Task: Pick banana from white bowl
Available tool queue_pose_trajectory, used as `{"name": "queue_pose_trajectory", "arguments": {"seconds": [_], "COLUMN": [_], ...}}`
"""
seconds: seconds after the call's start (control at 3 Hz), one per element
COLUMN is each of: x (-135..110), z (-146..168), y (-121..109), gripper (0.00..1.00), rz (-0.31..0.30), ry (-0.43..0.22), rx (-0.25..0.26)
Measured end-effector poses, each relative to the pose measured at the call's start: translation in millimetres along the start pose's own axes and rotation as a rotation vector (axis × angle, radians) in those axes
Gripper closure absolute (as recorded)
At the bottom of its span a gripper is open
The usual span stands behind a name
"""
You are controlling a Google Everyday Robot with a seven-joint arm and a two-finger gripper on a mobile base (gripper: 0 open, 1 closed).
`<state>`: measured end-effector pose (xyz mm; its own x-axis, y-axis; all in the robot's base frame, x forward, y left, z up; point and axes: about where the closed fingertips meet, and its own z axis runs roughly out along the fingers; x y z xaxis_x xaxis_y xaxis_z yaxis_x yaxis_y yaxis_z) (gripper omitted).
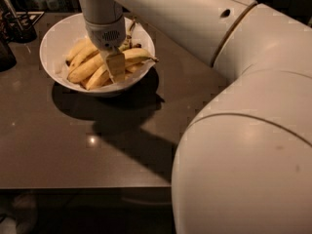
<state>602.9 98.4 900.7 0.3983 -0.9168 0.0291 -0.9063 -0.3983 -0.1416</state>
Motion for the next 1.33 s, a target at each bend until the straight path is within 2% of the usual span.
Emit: {"name": "queue_pose_trajectory", "arguments": {"seconds": [0.33, 0.67, 1.0, 1.33], "x": [1.1, 1.2, 1.2, 1.0], "z": [5.7, 5.6, 5.6, 5.4], "y": [9.2, 9.2, 9.2, 9.1], "gripper": [0.57, 0.82, 1.0, 1.0], "rz": [0.005, 0.006, 0.006, 0.006], "ry": [-0.022, -0.022, -0.022, -0.022], "rx": [-0.006, -0.007, -0.006, -0.006]}}
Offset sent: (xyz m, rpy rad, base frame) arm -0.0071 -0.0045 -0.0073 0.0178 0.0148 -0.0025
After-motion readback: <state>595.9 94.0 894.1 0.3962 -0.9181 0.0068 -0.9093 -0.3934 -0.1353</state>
